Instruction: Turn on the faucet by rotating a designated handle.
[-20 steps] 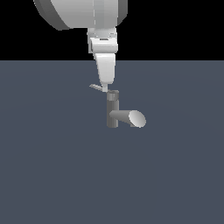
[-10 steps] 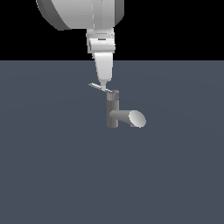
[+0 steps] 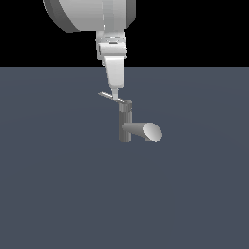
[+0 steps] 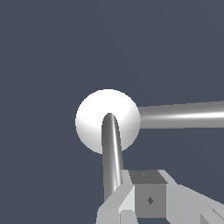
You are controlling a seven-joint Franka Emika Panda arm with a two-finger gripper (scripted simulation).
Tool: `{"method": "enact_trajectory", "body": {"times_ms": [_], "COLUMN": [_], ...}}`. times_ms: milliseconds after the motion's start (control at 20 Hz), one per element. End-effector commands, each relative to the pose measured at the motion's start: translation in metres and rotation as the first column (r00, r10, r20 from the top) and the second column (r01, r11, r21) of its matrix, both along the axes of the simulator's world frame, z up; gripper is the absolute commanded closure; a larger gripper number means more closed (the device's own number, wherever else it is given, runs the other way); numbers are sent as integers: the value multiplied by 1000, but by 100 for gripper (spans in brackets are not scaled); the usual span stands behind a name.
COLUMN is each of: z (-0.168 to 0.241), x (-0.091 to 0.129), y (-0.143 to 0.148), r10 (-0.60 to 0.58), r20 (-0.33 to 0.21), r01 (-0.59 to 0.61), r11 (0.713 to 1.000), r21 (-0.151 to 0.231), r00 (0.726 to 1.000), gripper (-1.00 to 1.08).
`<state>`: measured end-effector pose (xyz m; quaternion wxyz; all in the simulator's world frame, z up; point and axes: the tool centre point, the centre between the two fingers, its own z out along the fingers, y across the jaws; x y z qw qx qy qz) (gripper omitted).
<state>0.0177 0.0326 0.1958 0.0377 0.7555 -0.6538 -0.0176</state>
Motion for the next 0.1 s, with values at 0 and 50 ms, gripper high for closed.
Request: {"method": "enact_trajectory", "body": {"times_ms": [0, 50], "z": [-13, -13], "x": [40, 40], "y": [55, 55], "r10": [67, 67], "r20": [76, 76], "r01": [-70, -70], "r11": [997, 997], "r21": [34, 34], "r00": [995, 995], "gripper": [108, 108]}}
